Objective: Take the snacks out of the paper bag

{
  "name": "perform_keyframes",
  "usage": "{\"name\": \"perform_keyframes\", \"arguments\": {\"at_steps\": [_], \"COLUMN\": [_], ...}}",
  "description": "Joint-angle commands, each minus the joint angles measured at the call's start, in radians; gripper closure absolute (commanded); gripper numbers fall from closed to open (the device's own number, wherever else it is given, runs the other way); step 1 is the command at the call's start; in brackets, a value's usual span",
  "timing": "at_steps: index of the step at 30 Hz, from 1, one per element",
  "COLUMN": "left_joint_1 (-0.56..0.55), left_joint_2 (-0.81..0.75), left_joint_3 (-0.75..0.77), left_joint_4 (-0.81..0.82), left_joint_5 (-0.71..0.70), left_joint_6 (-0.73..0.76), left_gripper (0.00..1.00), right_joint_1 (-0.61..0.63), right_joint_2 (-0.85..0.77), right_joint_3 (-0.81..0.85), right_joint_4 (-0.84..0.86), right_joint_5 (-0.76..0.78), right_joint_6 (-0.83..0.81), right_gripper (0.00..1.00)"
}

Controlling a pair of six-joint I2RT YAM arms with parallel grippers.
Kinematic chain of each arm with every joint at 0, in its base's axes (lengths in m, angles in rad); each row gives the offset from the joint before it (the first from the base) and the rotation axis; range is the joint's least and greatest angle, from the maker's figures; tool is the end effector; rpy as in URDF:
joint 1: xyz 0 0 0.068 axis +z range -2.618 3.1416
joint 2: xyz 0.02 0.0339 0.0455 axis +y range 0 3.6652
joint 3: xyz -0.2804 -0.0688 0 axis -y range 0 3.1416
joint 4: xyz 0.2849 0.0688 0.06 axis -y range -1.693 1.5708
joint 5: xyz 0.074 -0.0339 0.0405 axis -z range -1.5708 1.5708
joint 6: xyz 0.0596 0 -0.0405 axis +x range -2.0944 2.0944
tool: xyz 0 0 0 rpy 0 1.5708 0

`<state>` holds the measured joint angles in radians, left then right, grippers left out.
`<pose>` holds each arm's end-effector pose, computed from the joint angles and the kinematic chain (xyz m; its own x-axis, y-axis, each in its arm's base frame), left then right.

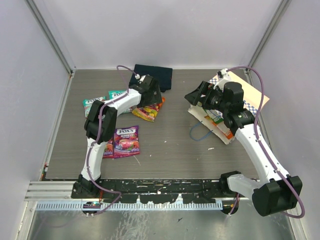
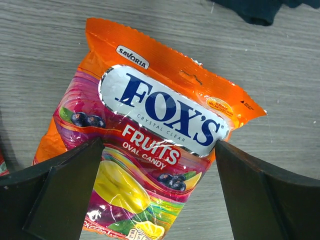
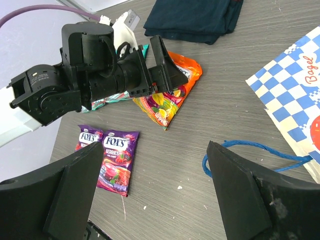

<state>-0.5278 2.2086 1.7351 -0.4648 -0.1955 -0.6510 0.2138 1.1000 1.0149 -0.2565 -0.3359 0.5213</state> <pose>0.4777 -0.2651 0.1554 -0.7935 -0.2255 -0.5652 -0.1082 0.9663 -0.2336 0.2934 0.0838 0.3553 -0.5348 0.3650 -0.7621 -0.2739 0.7783 0.5650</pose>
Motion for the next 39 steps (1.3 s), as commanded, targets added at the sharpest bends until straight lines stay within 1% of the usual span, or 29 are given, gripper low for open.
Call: {"name": "perform_keyframes", "arguments": {"at_steps": [1, 4, 7, 11, 15, 16, 18, 21, 23, 26, 27, 29, 31, 34, 36, 39], "left_joint_1": [0.012, 0.013, 0.013, 0.012, 0.014, 0.014, 0.015, 0.014, 0.015, 0.023, 0.027, 0.032, 0.039, 0.053, 0.066, 0.083], "left_joint_2": [0.082, 0.103, 0.111, 0.088, 0.043, 0.028, 0.011, -0.019, -0.046, -0.079, -0.083, -0.079, -0.051, 0.003, 0.035, 0.057], "left_joint_3": [0.052, 0.116, 0.178, 0.212, 0.267, 0.283, 0.308, 0.307, 0.266, 0.178, 0.147, 0.114, 0.104, 0.122, 0.132, 0.115], "left_joint_4": [-0.167, -0.263, -0.333, -0.348, -0.329, -0.326, -0.327, -0.332, -0.313, -0.26, -0.246, -0.224, -0.213, -0.211, -0.209, -0.179], "left_joint_5": [-0.096, -0.167, -0.196, -0.198, -0.186, -0.176, -0.148, -0.061, 0.049, 0.231, 0.291, 0.349, 0.41, 0.456, 0.489, 0.527], "left_joint_6": [-0.091, -0.125, -0.142, -0.126, 0.033, 0.106, 0.204, 0.327, 0.39, 0.439, 0.449, 0.474, 0.516, 0.532, 0.522, 0.496], "left_gripper": [0.02, 0.02, 0.02, 0.02, 0.02, 0.02, 0.02, 0.02, 0.0, 0.11, 0.18, 0.26, 0.37, 0.51, 0.56, 0.58], "right_joint_1": [-0.003, -0.003, -0.003, -0.005, -0.005, -0.005, -0.004, -0.005, -0.004, -0.005, -0.004, -0.005, -0.005, -0.005, -0.004, -0.004], "right_joint_2": [-0.019, -0.023, -0.024, -0.025, -0.034, -0.035, -0.033, -0.027, -0.025, -0.022, -0.022, -0.02, -0.022, -0.021, -0.021, -0.024], "right_joint_3": [0.006, 0.009, 0.01, 0.01, 0.013, 0.011, 0.006, 0.001, -0.001, 0.0, 0.001, 0.001, 0.0, -0.003, -0.004, -0.006], "right_joint_4": [0.035, 0.031, 0.031, 0.029, 0.019, 0.019, 0.019, 0.022, 0.026, 0.026, 0.026, 0.026, 0.026, 0.026, 0.026, 0.024], "right_joint_5": [-0.011, -0.012, -0.014, -0.014, -0.008, -0.008, -0.008, -0.01, -0.011, -0.012, -0.012, -0.015, -0.018, -0.02, -0.019, -0.017], "right_joint_6": [-0.016, -0.017, -0.018, -0.019, -0.023, -0.024, -0.026, -0.022, -0.02, -0.019, -0.019, -0.02, -0.019, -0.019, -0.018, -0.019], "right_gripper": [0.09, 0.09, 0.09, 0.09, 0.09, 0.09, 0.09, 0.09, 0.09, 0.09, 0.09, 0.09, 0.09, 0.09, 0.09, 0.09]}}
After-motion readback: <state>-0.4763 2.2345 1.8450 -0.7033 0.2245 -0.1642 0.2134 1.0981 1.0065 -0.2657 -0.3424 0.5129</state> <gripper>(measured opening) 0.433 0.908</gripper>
